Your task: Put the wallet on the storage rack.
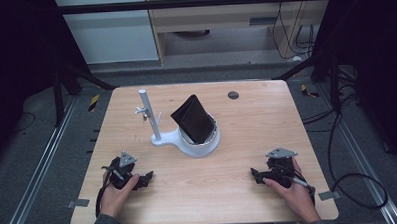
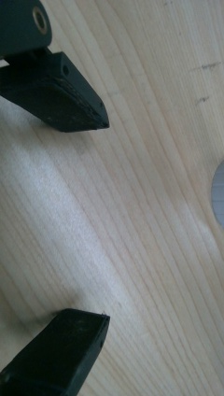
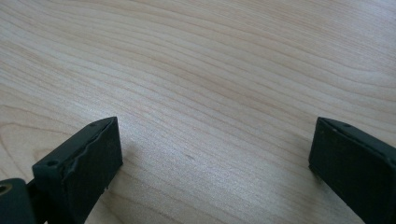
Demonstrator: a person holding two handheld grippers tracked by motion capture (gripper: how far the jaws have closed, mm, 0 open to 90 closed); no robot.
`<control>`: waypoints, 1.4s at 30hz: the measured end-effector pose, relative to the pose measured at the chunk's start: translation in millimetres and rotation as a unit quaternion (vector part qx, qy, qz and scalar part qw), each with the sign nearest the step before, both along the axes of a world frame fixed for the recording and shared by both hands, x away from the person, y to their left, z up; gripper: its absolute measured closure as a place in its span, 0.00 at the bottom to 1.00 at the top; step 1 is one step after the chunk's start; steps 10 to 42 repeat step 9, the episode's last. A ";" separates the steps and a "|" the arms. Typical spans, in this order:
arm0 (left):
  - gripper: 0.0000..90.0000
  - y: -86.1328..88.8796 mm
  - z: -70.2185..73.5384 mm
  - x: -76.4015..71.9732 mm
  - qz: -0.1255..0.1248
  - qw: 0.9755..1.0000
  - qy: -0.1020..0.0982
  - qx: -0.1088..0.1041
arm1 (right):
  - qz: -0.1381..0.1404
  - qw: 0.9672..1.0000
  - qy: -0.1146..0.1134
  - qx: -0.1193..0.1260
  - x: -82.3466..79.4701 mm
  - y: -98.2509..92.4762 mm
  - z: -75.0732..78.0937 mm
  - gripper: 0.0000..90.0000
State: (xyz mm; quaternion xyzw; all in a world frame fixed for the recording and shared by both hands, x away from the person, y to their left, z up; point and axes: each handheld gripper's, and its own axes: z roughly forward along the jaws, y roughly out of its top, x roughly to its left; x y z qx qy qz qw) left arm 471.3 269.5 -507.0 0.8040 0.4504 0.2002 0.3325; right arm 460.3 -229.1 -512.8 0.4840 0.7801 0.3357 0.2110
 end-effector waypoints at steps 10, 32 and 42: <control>0.02 0.5 -1.5 2.1 -0.002 1.000 0.000 0.002 | 0.001 1.000 0.000 0.000 -0.1 0.0 0.0 0.03; 0.02 0.5 -1.5 2.1 -0.002 1.000 0.000 0.002 | 0.001 1.000 0.000 0.000 -0.1 0.0 0.0 0.03; 0.02 0.5 -1.5 2.1 -0.002 1.000 0.000 0.002 | 0.001 1.000 0.000 0.000 -0.1 0.0 0.0 0.03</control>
